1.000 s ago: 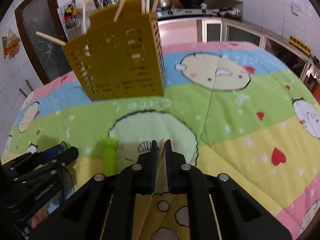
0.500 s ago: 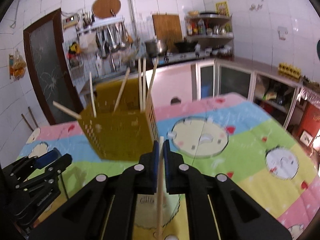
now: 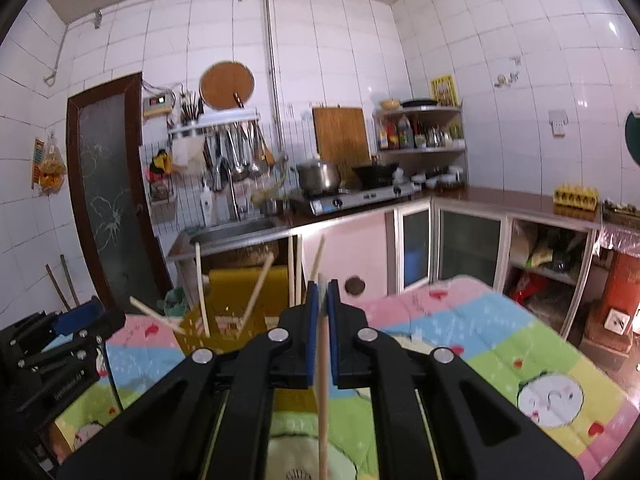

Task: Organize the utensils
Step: 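Carry the spoon with the left tool over the holder while the right tool carries its chopstick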

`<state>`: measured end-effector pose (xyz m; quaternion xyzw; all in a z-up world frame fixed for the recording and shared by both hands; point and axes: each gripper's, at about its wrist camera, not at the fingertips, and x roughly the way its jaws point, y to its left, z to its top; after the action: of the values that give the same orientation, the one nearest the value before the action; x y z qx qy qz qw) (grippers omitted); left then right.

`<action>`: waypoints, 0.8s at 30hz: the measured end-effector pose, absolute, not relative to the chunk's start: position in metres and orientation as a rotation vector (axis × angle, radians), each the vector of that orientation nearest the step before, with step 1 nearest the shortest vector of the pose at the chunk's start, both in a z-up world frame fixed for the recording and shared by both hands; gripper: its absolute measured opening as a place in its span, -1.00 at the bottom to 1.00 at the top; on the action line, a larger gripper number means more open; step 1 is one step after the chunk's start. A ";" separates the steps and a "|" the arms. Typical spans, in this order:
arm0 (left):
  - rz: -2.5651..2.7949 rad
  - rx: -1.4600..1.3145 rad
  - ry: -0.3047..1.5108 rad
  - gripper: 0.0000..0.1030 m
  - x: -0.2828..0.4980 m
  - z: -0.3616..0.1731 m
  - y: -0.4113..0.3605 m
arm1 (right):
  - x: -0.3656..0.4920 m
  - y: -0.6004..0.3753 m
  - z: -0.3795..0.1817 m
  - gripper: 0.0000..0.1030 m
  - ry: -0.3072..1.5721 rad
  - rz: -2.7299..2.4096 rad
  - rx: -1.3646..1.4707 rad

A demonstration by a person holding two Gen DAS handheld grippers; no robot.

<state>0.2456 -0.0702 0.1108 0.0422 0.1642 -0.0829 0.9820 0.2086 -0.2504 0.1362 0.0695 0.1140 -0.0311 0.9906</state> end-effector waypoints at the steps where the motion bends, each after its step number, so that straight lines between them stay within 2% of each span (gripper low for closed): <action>1: -0.162 0.079 0.307 -0.32 0.250 0.121 -0.069 | 0.210 -0.251 0.142 -0.90 0.218 -0.060 0.140; 11: -0.101 0.075 0.101 -0.32 0.301 0.191 -0.075 | 0.246 -0.244 0.224 -0.90 0.075 -0.047 0.116; 16: -0.072 0.083 0.079 -0.32 0.328 0.189 -0.087 | 0.269 -0.244 0.235 -0.90 0.037 -0.055 0.132; 24: -0.047 0.071 0.085 -0.32 0.342 0.164 -0.097 | 0.301 -0.240 0.218 -0.90 0.025 -0.070 0.137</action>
<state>0.3421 -0.0973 0.1642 0.0356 0.0425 -0.0236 0.9982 0.3008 -0.2399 0.2179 0.0683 0.0123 -0.0351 0.9970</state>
